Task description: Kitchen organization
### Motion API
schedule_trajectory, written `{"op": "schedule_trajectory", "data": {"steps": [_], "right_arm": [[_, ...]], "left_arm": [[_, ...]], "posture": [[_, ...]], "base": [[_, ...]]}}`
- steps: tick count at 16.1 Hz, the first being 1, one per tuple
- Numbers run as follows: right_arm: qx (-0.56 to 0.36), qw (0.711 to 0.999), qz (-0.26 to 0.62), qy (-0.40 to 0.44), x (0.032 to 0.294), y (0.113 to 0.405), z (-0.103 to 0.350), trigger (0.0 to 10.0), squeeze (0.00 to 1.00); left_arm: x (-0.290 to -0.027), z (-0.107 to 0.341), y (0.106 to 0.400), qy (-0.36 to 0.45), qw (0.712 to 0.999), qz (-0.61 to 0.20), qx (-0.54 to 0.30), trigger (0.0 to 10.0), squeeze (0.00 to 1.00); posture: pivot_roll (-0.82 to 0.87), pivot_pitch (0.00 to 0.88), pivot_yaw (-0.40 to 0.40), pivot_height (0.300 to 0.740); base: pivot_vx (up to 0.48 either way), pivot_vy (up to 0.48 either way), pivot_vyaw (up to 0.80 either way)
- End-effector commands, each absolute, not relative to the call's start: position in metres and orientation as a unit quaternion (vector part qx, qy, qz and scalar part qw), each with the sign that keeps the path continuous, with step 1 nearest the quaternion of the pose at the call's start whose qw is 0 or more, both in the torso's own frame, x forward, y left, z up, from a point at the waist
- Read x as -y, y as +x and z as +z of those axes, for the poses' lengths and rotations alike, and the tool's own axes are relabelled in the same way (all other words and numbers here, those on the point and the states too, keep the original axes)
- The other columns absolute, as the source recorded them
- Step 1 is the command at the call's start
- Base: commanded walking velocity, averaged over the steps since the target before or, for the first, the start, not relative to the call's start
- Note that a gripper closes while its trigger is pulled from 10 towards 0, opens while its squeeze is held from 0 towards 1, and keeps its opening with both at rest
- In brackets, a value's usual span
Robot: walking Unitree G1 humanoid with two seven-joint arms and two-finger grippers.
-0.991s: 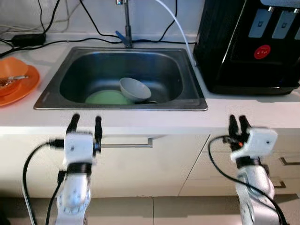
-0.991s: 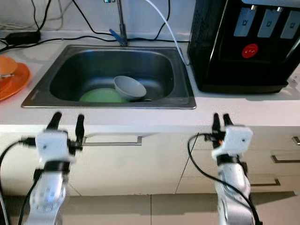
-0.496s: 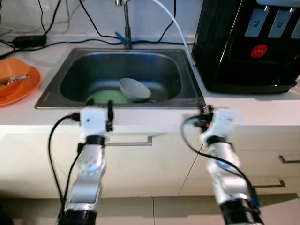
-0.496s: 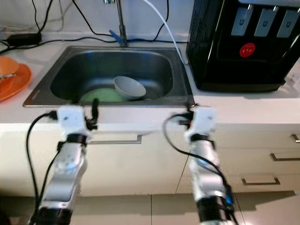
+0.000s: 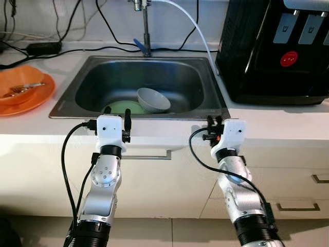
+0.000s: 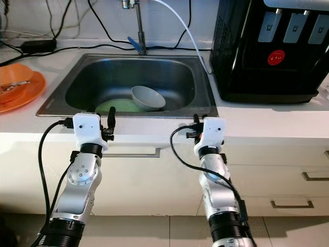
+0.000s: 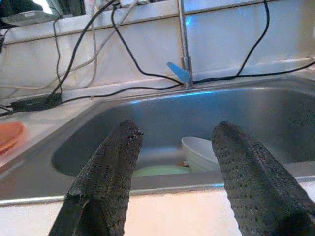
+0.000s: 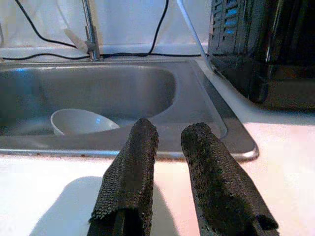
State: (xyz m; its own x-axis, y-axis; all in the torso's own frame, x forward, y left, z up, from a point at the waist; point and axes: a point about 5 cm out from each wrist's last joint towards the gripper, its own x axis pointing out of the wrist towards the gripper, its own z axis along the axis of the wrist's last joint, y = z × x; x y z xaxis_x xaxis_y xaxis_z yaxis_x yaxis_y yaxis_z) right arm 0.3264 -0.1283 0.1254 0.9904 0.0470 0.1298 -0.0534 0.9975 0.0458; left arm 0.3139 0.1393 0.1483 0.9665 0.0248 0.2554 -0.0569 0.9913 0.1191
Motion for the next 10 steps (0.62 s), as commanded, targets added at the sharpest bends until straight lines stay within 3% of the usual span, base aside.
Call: {"op": "schedule_trajectory", "data": {"steps": [1, 10], "right_arm": [[0.067, 0.997, 0.027, 0.023, 0.1273, 0.3271, 0.1253, 10.0, 0.0], [0.062, 0.997, 0.024, 0.026, 0.1286, 0.3247, 0.1208, 10.0, 0.0]], "left_arm": [[-0.1412, 0.1485, 0.315, 0.062, 0.989, 0.021, 0.129, 10.0, 0.0], [-0.1431, 0.1475, 0.3143, 0.06, 0.989, 0.023, 0.132, 10.0, 0.0]], "posture": [[0.04, 0.0, 0.017, 0.74], [0.05, 0.019, 0.011, 0.74]], "base": [[0.0, 0.442, 0.0], [0.0, 0.478, 0.0]]}}
